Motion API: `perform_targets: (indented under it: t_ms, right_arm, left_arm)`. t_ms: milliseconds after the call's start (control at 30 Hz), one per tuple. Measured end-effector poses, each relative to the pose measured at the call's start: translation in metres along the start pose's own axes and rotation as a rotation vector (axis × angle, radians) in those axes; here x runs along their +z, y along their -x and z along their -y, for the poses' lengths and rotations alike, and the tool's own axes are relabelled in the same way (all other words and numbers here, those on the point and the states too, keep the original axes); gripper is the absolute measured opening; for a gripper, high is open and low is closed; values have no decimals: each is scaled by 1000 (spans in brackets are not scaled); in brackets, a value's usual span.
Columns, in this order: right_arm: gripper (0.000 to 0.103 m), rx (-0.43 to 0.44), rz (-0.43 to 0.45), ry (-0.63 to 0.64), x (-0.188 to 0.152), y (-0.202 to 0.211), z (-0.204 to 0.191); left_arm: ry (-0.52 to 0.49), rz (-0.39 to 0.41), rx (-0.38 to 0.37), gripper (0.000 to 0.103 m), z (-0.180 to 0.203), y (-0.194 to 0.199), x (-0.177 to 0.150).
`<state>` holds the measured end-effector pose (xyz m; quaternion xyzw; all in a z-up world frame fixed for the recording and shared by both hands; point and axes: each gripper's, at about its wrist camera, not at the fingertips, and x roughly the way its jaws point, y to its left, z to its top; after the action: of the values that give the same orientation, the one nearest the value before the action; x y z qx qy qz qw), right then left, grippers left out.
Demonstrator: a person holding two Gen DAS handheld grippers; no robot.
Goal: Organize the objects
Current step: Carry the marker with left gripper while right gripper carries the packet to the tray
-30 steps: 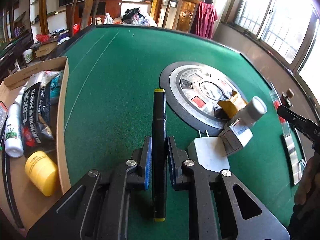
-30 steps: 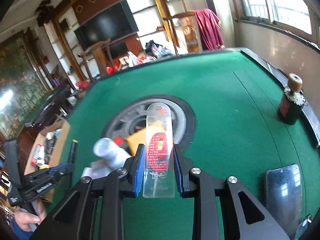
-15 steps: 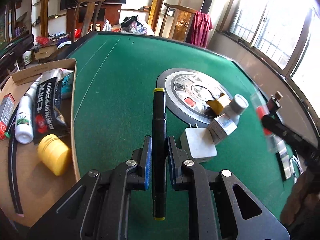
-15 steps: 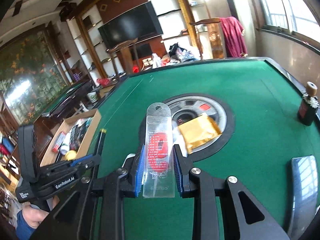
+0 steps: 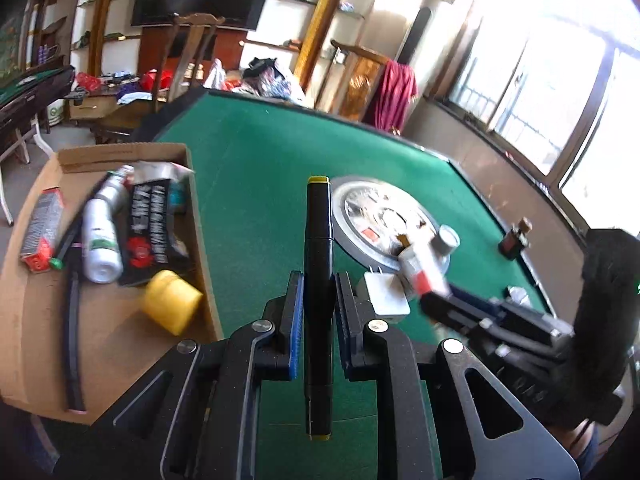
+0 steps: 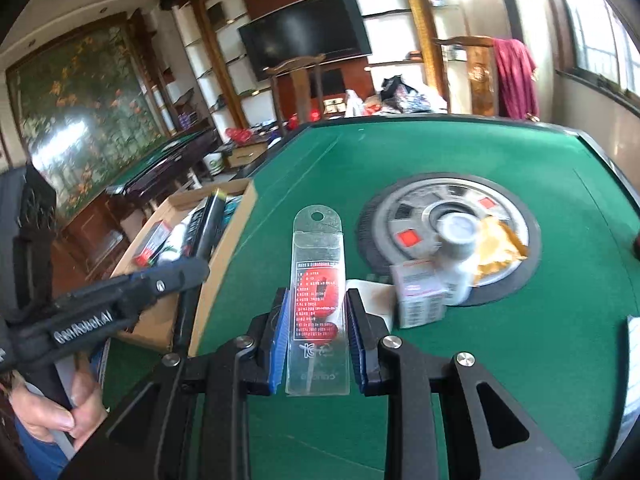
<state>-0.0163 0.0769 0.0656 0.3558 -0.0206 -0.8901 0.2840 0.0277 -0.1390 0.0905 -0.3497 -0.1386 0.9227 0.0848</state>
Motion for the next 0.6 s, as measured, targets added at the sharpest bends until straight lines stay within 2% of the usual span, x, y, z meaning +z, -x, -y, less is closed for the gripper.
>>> perform_targets:
  t_ms: [133,333,500,600]
  right_arm:
    - [26,37,-19,49,4,-13,-32]
    - [26,104,-52,128,11,-40,-90]
    - [26,149,-114,196,3,-78,-139]
    - [26,151,-143,211,-3,-98,-154]
  left_arm:
    - [49,45,11,14,-27,22,6]
    - [145,100,72,14,-83,53,4]
    - [227,109,143,14,-133,67,-6]
    - [260,102,189,14,-154,70,-13]
